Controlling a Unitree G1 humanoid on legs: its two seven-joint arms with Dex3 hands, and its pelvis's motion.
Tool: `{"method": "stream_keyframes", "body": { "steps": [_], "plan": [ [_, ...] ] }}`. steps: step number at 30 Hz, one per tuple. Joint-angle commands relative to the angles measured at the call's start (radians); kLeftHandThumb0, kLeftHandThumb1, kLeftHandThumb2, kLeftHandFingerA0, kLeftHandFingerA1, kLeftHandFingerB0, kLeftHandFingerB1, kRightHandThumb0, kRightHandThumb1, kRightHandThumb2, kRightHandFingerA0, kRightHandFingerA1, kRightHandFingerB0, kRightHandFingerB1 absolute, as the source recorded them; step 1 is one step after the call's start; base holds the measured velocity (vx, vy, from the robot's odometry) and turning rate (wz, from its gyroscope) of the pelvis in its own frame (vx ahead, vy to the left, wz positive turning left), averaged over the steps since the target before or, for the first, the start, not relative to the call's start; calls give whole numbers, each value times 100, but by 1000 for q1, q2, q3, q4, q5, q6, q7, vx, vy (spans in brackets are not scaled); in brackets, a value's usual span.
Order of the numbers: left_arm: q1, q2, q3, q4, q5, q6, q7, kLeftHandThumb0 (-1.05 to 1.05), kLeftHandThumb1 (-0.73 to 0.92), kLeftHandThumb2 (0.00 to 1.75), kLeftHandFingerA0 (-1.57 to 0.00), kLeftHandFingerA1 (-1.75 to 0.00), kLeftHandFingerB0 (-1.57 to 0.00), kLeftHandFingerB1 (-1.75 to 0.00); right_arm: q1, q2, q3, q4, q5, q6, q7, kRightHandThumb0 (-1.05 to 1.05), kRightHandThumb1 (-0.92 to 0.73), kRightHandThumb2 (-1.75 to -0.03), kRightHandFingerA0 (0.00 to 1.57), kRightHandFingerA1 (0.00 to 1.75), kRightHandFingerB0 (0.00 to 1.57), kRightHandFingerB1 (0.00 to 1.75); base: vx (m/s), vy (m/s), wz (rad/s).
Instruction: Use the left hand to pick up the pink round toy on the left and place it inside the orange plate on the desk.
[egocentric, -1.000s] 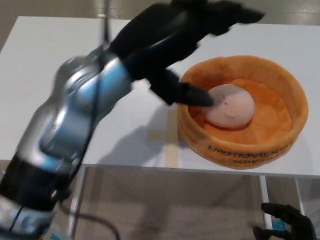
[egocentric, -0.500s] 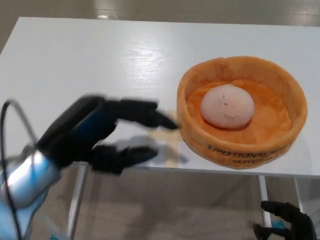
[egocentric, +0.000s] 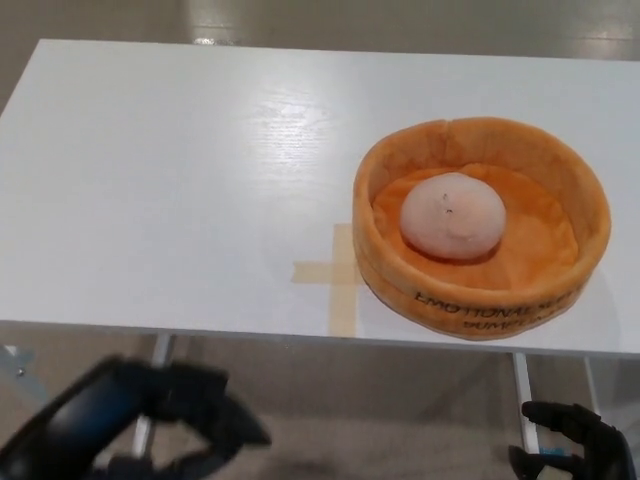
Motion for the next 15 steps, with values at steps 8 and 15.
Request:
{"method": "stream_keyframes", "body": {
  "steps": [8,15],
  "plan": [
    [-126,-101,-44,788,122,-83,193,-7,77,64,-91,-63,-83,-59,21,-20,10,11,-9,10,-1,-18,-34,-82,57,94,61,75,0,0,0],
    [-285,-140,-58,1161,190,-52,437,-12,76,62,-89,-64,-83,-56,59,-17,16,13,-15,-9,2,-19,-35,-81,61,92,61,74,0,0,0]
  ]
}}
